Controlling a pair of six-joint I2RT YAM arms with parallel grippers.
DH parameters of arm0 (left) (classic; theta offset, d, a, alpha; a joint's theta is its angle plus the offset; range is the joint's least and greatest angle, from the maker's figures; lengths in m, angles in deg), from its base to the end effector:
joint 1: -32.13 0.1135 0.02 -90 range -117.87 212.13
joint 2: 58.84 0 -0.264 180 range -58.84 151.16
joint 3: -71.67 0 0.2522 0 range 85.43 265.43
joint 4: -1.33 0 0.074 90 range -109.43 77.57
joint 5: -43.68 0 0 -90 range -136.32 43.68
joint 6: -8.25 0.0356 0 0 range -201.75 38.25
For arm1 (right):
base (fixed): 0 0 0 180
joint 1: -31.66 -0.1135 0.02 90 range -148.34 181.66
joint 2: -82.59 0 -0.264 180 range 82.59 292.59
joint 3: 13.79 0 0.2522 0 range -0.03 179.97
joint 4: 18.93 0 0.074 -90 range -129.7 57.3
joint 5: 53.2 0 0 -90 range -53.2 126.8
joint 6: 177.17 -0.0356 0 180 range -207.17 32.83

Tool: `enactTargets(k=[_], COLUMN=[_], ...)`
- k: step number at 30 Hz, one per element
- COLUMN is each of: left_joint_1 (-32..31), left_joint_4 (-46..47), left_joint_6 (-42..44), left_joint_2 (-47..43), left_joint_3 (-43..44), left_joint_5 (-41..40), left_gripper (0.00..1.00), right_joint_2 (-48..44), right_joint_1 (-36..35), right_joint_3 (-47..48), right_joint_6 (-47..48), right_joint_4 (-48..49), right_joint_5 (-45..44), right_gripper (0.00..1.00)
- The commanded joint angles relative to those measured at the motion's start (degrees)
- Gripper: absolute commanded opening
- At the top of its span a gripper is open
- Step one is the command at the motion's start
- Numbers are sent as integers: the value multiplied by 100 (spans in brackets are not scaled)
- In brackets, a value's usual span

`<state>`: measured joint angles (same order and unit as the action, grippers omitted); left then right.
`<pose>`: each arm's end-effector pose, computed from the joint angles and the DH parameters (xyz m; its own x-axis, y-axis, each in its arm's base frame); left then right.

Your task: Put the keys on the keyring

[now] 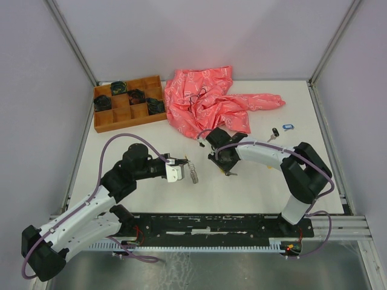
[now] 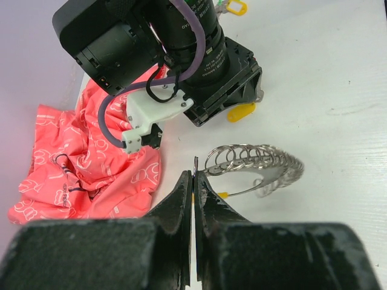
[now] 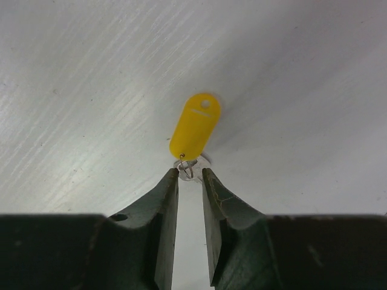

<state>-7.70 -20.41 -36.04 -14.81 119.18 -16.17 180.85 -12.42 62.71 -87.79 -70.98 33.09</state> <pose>0.1279 -0.1299 0.2795 0.4906 0.3968 -0.7758 0.8148 0.1067 0.5699 0.2334 0.2228 0.1761 -0.6972 -0.6601 -0.2795 -0.6737 0.7366 -0.0591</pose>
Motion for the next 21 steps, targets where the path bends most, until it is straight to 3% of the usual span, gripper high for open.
enactTargets(k=[1, 21], left_joint_1=[20, 20], left_joint_4=[350, 335], left_joint_6=[175, 175], left_joint_2=[21, 67], left_joint_3=[183, 193], left_joint_5=[111, 123], left_gripper=[3, 3], right_joint_2=[47, 256], right_joint_1=[62, 101], right_joint_3=[-22, 88], right_joint_6=[1, 67], right_joint_4=[98, -55], right_joint_5=[29, 177], right_gripper=[29, 16])
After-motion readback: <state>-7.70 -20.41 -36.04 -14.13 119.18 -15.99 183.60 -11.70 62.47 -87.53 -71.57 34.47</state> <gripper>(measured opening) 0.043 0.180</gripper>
